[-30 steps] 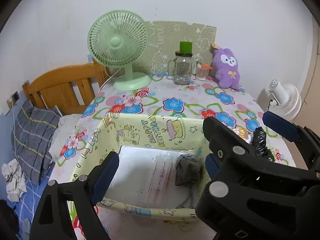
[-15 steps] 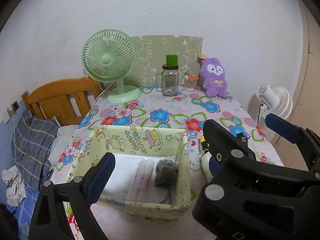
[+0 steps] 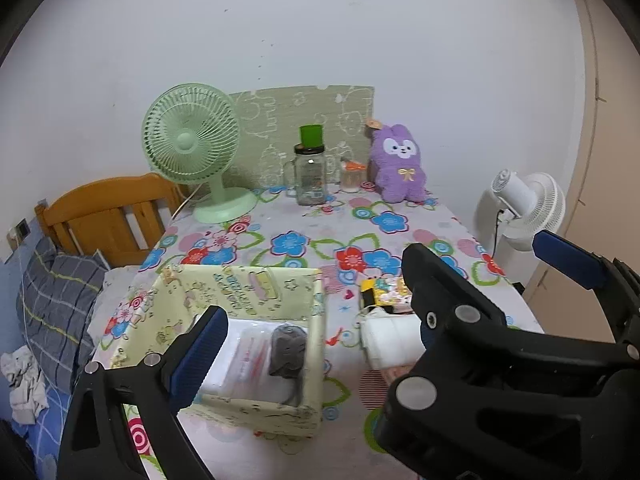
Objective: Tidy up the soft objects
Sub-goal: 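Withdraw both tools from the box back toward the items on the table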
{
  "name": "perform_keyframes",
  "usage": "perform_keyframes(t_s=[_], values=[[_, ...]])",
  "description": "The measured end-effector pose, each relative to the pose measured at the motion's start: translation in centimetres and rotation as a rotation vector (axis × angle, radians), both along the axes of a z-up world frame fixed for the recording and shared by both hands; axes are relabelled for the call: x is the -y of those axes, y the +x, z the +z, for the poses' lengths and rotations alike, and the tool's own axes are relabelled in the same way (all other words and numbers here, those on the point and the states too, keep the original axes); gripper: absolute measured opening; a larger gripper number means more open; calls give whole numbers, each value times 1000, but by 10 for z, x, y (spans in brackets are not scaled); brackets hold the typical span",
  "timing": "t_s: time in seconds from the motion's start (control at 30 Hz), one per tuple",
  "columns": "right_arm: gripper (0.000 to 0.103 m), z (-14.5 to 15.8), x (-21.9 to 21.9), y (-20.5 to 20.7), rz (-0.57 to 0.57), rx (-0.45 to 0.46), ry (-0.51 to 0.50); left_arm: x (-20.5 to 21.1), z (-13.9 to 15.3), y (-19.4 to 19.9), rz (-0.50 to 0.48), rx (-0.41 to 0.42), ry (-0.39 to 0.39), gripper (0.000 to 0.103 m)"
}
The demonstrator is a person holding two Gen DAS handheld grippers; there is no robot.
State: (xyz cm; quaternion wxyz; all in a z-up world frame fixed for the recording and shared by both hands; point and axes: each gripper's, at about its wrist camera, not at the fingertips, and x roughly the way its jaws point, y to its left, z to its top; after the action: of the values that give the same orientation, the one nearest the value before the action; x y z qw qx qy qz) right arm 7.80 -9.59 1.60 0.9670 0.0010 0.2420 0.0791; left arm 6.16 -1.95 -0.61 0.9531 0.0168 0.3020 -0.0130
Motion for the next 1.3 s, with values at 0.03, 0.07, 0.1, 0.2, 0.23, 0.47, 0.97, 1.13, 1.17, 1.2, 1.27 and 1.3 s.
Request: perform_keyframes(t_s=[0.03,0.07,0.1,0.2,0.23,0.47,0.97,1.13,1.17,1.2,1.27,1.3], values=[[102,0,2,-2,-2,2,-3,3,0,-1,-4,3,2,98],[102,0,5,-2,-4,3,-5,6,0,-1,-10,6,4,98],[102,0,9,-4,-8,6,-6,10,0,-2,-15,8,5,98],[103,-1,17,-6,-18,4,-6,19,-1,-3,-35,9,0,98],[103,-1,19,-6,-19,2,-5,22,-2,-3,-41,10,-2,98],[103,-6,38,-10,-6,-6,11,39,-5,-8,-63,22,-3,98],[103,-25,67,-15,-39,20,-23,70,-28,-6,-124,12,-3,98],[103,-41,75,-9,-47,-3,-19,75,-42,2,-125,-18,5,98],[103,-45,77,-7,-49,-11,-16,76,-45,3,-126,-25,6,98],[103,-47,78,-6,-51,-16,-14,77,-48,4,-129,-31,7,98],[103,-54,81,-4,-58,-29,-14,79,-54,8,-137,-42,7,98],[103,-57,82,-3,-63,-34,-14,79,-57,10,-140,-48,9,98]])
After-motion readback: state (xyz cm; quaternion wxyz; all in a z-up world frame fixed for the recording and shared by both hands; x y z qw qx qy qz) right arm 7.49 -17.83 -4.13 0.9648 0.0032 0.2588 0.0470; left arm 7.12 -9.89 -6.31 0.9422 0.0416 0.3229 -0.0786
